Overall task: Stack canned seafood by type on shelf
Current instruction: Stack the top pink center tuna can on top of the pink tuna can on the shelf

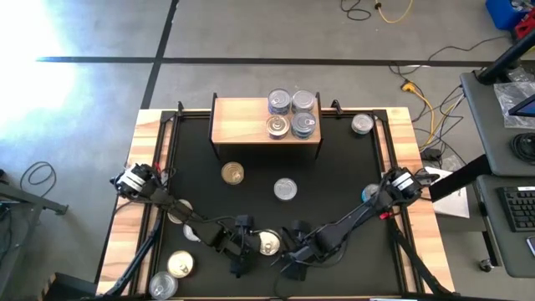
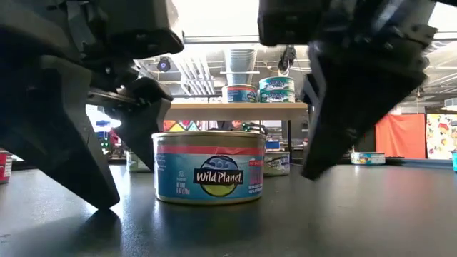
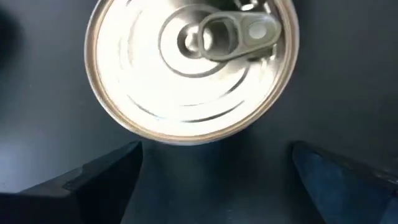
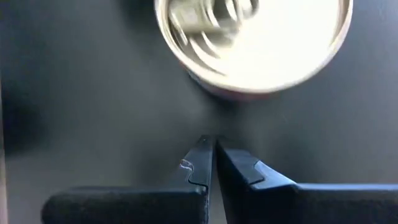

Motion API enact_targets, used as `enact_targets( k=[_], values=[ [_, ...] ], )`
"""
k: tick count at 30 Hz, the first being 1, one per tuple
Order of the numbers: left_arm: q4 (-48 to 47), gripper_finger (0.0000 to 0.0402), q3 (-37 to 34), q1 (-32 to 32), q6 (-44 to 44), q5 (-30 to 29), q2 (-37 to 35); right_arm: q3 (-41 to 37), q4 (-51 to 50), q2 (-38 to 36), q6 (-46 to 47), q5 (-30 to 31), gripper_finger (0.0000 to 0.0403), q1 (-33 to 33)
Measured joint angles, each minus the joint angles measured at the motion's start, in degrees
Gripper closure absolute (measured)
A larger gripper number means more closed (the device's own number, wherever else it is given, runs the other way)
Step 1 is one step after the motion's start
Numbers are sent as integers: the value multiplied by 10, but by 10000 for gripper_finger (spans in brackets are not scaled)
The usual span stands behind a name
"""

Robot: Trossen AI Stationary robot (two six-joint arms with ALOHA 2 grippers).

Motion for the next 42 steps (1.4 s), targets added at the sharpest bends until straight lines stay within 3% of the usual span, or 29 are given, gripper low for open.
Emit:
enact_targets(
  k=[7,20,31,37,42],
  values=[
    [14,2,1,12,67,7,5,-6,58,0,-2,31,390,-19],
    [35,2,-1,28,91,15,8,-25,63,-1,-13,2,390,-51],
    [-34,2,1,41,125,31,-10,-31,57,0,-13,-11,390,-35],
    [-52,2,1,82,179,69,-14,-35,57,0,-8,-16,390,-35],
    [-12,2,-2,89,228,91,-12,-35,58,0,-8,-14,390,-35]
  ],
)
